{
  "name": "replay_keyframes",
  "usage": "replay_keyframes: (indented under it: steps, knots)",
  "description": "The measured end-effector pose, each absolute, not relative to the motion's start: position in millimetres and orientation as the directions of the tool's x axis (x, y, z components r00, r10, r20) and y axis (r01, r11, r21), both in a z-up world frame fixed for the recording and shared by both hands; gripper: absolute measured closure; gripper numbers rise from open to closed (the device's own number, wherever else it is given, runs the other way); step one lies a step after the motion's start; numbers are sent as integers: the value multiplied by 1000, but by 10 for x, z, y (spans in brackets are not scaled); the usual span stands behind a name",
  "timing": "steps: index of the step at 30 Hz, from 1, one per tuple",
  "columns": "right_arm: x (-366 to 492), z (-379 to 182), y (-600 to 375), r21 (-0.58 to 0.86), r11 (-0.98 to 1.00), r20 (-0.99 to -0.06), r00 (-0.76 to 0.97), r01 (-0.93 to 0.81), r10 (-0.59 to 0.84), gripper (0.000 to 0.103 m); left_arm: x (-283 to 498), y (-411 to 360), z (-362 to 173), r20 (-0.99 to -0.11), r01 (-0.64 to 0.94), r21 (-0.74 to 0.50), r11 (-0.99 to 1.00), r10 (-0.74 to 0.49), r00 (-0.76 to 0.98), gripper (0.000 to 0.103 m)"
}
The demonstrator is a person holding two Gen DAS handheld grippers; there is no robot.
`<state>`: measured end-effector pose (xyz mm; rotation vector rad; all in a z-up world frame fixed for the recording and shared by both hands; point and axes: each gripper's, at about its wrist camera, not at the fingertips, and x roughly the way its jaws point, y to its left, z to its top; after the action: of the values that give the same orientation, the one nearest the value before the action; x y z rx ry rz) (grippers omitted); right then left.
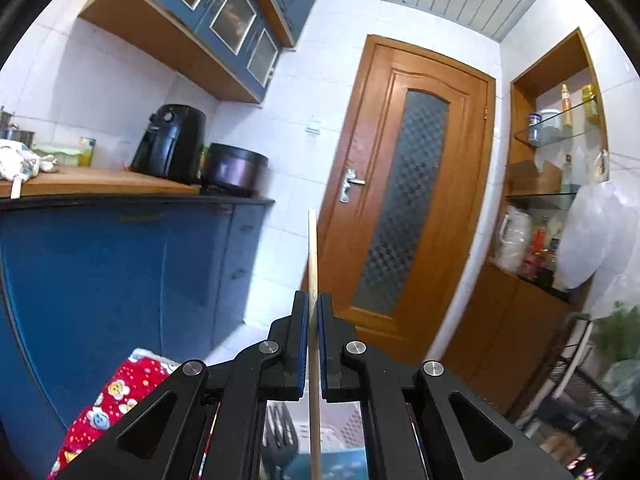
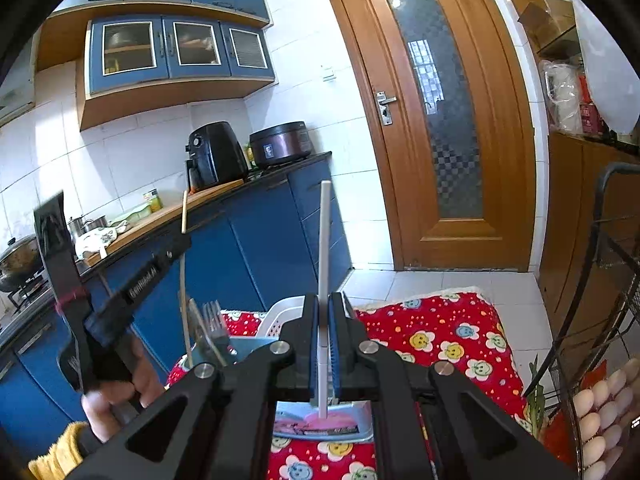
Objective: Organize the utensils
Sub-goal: 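Lift both chopsticks upright and carry them above the blue box, then lower the chopsticks into the box and open both tools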
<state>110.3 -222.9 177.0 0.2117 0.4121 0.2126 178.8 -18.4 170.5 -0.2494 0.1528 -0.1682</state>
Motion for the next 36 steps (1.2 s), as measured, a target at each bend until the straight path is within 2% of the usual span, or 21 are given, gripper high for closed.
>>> replay_keyframes:
  steps: [4, 12, 20, 25, 29, 31, 34, 36]
  knots:
    - [1193, 1757, -2194, 219, 963, -365, 902, -156, 229, 96, 1858, -205, 1587, -108, 121, -238, 964, -150, 983, 99]
    - [1416, 1568, -2045, 182, 969, -409, 884, -165, 227, 97, 1850, -242, 1383, -85, 80, -202, 976, -99, 991, 99]
    - [1529, 1358, -1951, 164, 971, -472, 851, -174, 231, 96, 1813, -254, 1219, -103, 78, -188, 979, -98, 990, 99]
    - [1540, 1248, -1954, 200, 965, -497, 831, -171, 250, 95, 1794, -221, 1158, -134, 91, -178, 980, -116, 984, 99]
    - [1497, 1241, -1987, 249, 952, -487, 827, -177, 281, 81, 1751, -202, 1154, -162, 97, -171, 981, -125, 979, 98]
    - [1461, 1265, -1985, 263, 947, -476, 829, -183, 292, 78, 1714, -182, 1176, -179, 96, -166, 982, -125, 976, 94]
    - [1377, 1320, -2000, 276, 944, -456, 839, -183, 296, 75, 1654, -156, 1196, -203, 106, -167, 980, -140, 969, 76]
    - [1309, 1361, -2017, 285, 941, -443, 845, -182, 298, 74, 1596, -142, 1218, -207, 110, -165, 980, -143, 968, 70]
